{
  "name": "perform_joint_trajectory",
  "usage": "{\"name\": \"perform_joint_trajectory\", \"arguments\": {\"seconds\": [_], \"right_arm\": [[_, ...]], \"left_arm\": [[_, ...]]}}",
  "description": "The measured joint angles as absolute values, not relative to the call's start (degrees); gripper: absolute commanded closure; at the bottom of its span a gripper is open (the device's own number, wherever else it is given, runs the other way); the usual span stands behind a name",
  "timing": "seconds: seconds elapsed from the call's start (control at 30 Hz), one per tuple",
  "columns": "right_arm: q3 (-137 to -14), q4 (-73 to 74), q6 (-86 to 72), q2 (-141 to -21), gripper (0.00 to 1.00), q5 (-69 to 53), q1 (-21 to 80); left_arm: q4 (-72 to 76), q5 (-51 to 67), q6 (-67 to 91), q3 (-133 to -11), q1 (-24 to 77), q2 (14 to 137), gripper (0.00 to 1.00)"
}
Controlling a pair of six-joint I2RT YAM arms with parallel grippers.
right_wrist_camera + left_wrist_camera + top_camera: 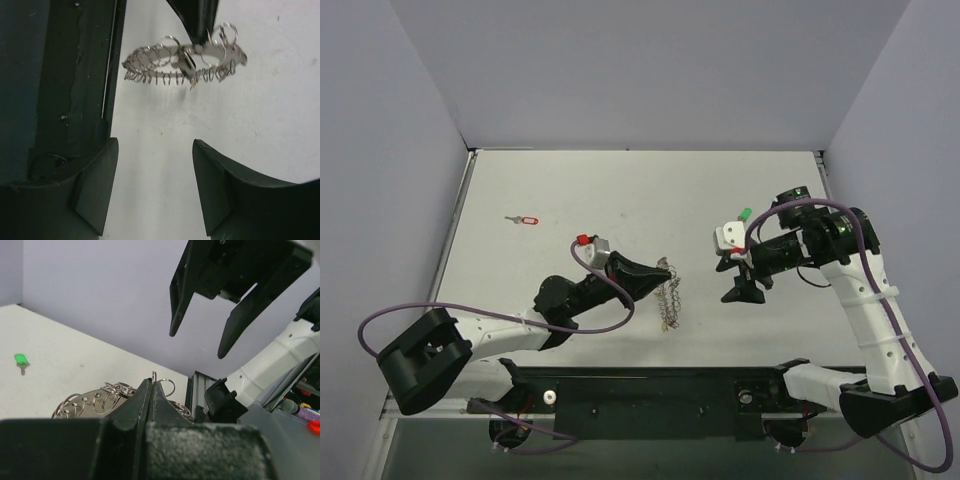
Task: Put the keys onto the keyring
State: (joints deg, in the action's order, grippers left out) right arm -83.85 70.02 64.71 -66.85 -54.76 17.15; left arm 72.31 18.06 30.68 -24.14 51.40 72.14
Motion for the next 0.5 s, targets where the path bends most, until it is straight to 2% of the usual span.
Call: {"name": "perform_joint_trajectory", "arguments": {"seconds": [0.2, 0.37, 0.5], "right_arm": [[-86.06, 74.65, 78.74, -70.59, 0.51, -59.2, 20.47], [-86.17, 74.67, 82.48, -73.14, 0.67, -62.63, 20.95], [-84.79, 75.16, 83.74, -75.22, 0.76, -64.47, 22.61]], "left_arm": [[71.88, 20.69, 28.53, -24.27, 52.56, 76.71, 1.0], [71.88, 21.76, 26.68, -25.1, 52.58, 76.86, 1.0], [71.96, 22.15, 26.04, -26.33, 52.75, 76.86, 1.0]]}}
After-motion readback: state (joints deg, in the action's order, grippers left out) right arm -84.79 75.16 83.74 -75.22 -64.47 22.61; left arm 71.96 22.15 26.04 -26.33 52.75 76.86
